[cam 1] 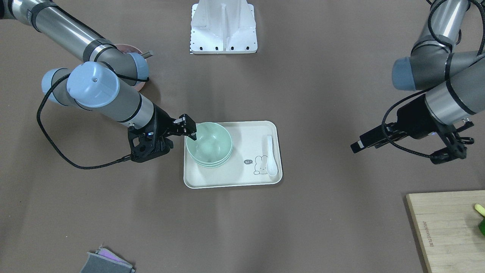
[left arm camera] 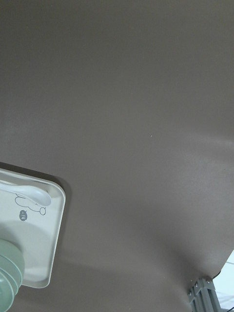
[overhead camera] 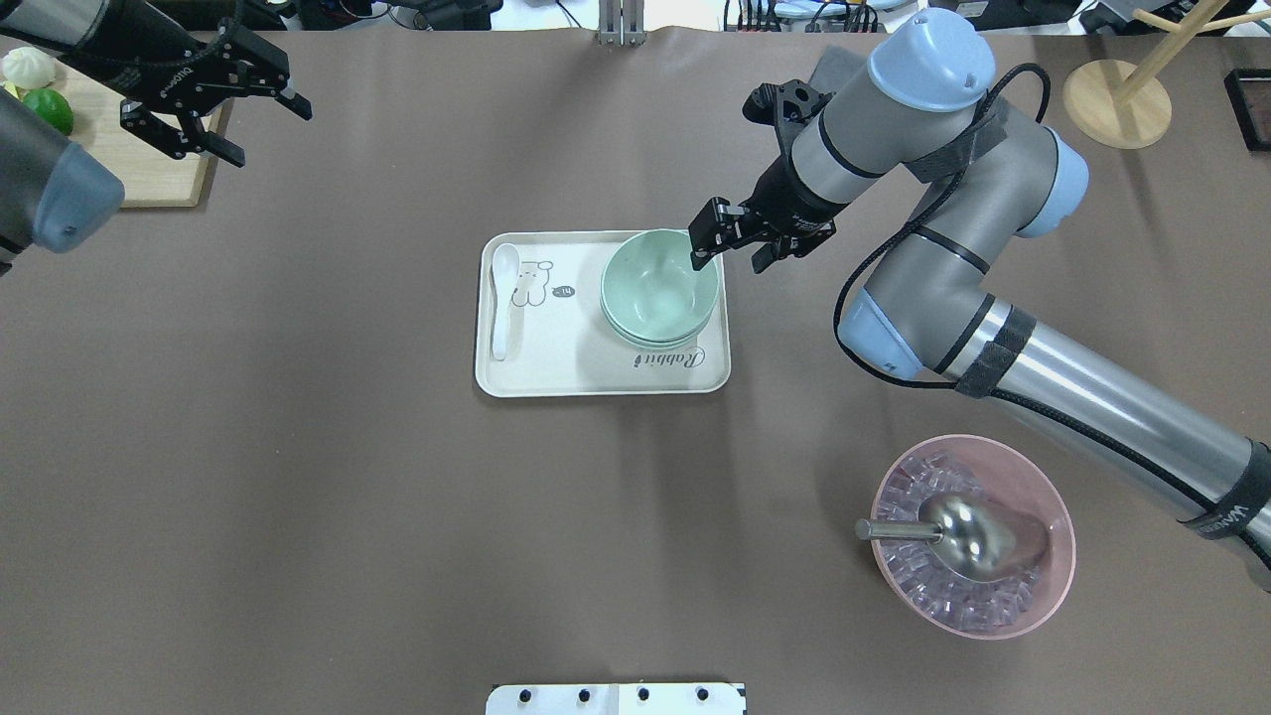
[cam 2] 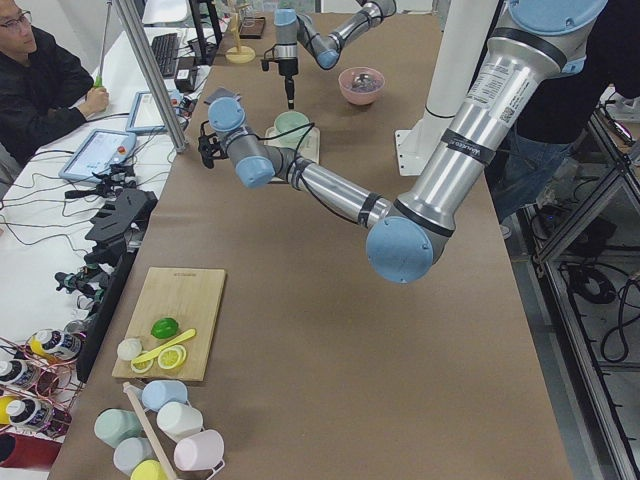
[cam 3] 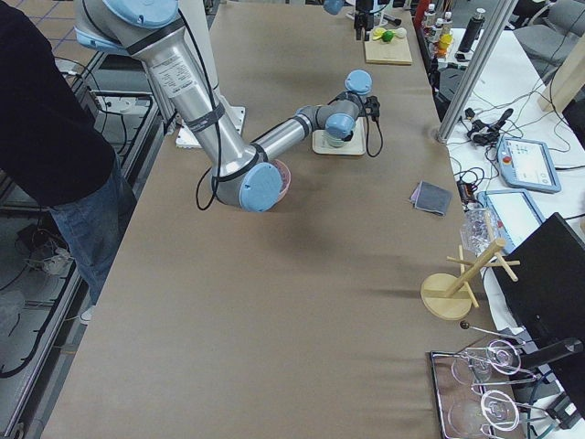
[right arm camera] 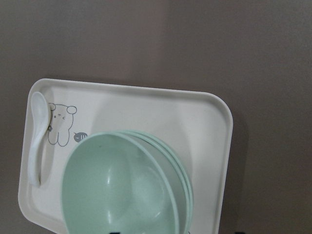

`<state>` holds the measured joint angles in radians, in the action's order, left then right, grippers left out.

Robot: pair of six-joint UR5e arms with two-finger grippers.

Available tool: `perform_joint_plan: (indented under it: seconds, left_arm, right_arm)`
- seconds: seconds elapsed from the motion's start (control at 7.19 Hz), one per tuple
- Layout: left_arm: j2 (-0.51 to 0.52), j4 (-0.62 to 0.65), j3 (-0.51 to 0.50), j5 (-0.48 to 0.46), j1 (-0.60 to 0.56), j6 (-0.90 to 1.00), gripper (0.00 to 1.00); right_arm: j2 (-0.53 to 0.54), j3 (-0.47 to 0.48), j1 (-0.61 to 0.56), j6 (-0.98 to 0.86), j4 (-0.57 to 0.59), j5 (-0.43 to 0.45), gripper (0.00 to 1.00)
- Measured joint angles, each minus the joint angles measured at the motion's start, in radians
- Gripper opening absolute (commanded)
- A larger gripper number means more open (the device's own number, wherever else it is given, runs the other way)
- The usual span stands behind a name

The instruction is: Stack green bowls together

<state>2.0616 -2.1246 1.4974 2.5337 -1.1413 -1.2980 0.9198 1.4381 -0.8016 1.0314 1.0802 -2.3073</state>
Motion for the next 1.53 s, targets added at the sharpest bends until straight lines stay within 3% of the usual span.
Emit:
perform_joint_plan:
  seconds: [0.42,0.83,1.11,1.53]
  left_arm:
    - [-0.010,0.001,0.010,-0.026,-0.023,0.059,0.98]
    - [-0.138,0.022,0.006,-0.120,-0.112,0.393,0.98]
    - [-0.245,0.090,0.005,-0.195,-0.195,0.711,0.98]
    - [-0.317,0.224,0.020,-0.222,-0.254,0.852,0.98]
  right_arm:
    - [0.000,0.029,-0.040,0.060,0.029,-0.027,1.00]
    - [0.075,0.184,-0.177,0.027,0.296,-0.057,1.00]
    - [0.167,0.222,-0.272,-0.214,0.466,0.005,1.00]
    - [0.323,0.192,-0.399,-0.675,0.616,0.092,1.00]
